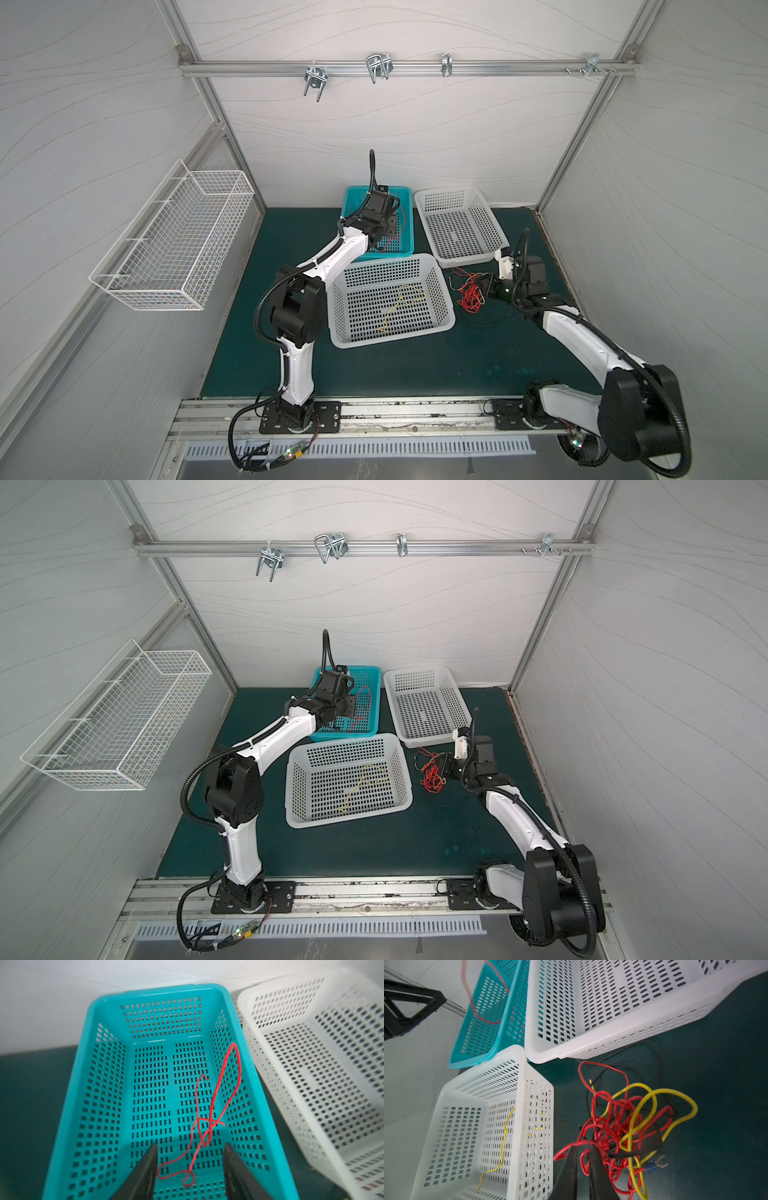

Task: Untangle the cables
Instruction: 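Move left gripper back to the wire tangle beside the right gripper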

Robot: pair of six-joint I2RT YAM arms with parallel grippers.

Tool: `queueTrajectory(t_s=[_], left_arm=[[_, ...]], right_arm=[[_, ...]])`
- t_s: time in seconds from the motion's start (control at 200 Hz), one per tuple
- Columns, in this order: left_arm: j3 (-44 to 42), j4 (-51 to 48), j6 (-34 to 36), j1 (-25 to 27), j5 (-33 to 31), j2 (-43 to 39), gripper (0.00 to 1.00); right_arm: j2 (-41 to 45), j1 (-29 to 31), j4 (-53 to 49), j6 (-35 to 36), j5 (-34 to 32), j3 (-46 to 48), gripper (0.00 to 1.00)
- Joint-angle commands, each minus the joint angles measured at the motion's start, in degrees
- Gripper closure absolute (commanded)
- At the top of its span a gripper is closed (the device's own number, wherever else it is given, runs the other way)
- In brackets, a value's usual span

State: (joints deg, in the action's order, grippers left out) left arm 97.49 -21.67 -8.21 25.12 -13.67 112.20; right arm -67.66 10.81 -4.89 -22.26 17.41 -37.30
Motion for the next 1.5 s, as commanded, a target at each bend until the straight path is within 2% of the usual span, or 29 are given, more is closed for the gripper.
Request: queueTrajectory(t_s=[0.0, 0.07, 0.135, 0.31, 0.54, 0.695, 0.83, 0.9, 1.091, 1.291, 1.441, 1.496], left_arm=[[2.13, -0.49, -1.38, -0.18, 0.83, -2.9, 0.39], [2.04, -0.8, -2.42, -0.14, 1.01, -3.61, 0.2], [2.15, -1.08, -3.75, 0.0, 1.18, -4.29, 0.17], [1.05, 1.0, -6.64, 2.36, 4.18, -5.97, 0.17], [0.87, 2.43, -2.41, 11.21, 4.35, -4.65, 0.18], [-0.33, 4.3, -0.82, 15.6, 7.28, -4.43, 0.18], [-1.29, 5.69, -0.31, 17.84, 11.51, -3.86, 0.2], [-1.56, 5.55, -0.06, 18.72, 13.04, -3.66, 0.2], [-6.29, 6.3, -1.68, 19.52, 17.5, -6.07, 0.22], [-11.6, 10.19, -3.17, 19.67, 21.54, -7.88, 0.23], [-11.49, 10.25, -2.54, 20.54, 24.81, -7.2, 0.24], [-11.02, 10.03, -2.21, 21.05, 25.64, -6.64, 0.24]], right_arm=[[-0.96, 0.27, -3.14, 1.72, -2.75, -1.8, 0.85], [-1.23, 0.21, -3.87, 2.29, -3.11, -2.27, 0.84], [-1.34, 0.26, -4.45, 2.65, -3.73, -2.52, 0.81], [-1.23, -0.15, -6.7, 3.34, -4.14, -3.59, 0.76], [-0.17, -0.21, -11.02, 2.14, -4.66, -5.29, 0.74], [1.09, -0.25, -12.62, 1.11, -3.99, -6.2, 0.66], [3.02, -0.2, -11.55, -2.29, -6.87, -4.67, 0.58], [3.14, -0.21, -10.17, -4.29, -8.07, -3.49, 0.54], [1.43, -0.19, -5.87, -8.85, -8.1, -2.25, 0.54], [0.16, -0.16, -5.35, -9.74, -7.46, -3.51, 0.55], [1.07, -0.25, -9.57, -8.38, -12.63, -5.51, 0.54], [1.53, -0.57, -11.28, -8.32, -15.21, -6.0, 0.5]])
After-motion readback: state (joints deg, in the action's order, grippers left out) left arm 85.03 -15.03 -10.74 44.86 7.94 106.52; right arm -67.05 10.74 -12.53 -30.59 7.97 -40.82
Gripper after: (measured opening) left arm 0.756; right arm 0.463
